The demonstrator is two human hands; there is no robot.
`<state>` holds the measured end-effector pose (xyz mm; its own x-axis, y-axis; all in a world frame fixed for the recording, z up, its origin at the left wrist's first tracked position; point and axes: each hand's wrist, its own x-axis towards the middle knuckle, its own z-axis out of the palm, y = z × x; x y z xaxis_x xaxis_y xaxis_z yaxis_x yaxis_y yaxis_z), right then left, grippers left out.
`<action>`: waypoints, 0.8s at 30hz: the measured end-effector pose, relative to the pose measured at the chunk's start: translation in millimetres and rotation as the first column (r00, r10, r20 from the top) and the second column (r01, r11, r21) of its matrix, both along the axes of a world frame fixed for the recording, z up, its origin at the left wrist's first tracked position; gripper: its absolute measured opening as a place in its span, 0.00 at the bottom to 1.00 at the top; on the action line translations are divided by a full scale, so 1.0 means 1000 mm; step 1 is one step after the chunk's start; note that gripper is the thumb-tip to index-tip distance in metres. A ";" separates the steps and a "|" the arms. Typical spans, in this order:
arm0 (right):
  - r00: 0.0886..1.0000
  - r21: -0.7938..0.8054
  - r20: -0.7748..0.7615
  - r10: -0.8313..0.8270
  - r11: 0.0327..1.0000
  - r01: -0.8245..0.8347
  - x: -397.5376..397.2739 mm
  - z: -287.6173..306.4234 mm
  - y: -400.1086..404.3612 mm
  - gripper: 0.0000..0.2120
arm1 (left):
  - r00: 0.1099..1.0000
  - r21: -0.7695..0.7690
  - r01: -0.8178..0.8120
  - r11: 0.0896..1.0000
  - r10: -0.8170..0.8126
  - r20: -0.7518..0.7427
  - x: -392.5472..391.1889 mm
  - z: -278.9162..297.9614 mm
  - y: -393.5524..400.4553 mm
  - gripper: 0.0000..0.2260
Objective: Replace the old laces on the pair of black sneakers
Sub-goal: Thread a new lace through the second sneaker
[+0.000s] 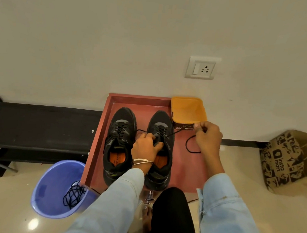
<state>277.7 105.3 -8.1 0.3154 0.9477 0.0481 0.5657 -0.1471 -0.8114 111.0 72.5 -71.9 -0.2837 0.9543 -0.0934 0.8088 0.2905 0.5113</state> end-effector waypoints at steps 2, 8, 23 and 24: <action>0.964 -0.077 0.264 0.039 0.997 -0.019 0.003 -0.012 0.001 0.10 | 1.000 0.000 0.002 1.000 -0.002 0.020 0.000 0.002 0.000 0.17; 0.922 -0.308 0.338 0.190 0.948 -0.082 -0.002 -0.009 0.004 0.11 | 0.997 -0.019 0.057 0.998 -0.056 0.046 -0.003 0.005 0.000 0.20; 0.936 -0.188 0.060 0.347 0.925 -0.330 -0.063 -0.052 -0.001 0.04 | 0.967 -0.006 -0.046 0.999 0.046 0.250 -0.018 0.005 0.007 0.11; 0.936 -0.180 0.074 0.345 0.928 -0.328 -0.065 -0.056 -0.001 0.04 | 0.965 -0.011 -0.046 0.999 0.048 0.258 -0.019 0.004 0.008 0.11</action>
<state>212.3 104.4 -63.6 -0.0217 0.9948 -0.0997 0.6833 -0.0580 -0.7278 92.1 80.2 -67.6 -0.2940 0.9399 -0.1738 0.6352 0.3280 0.6992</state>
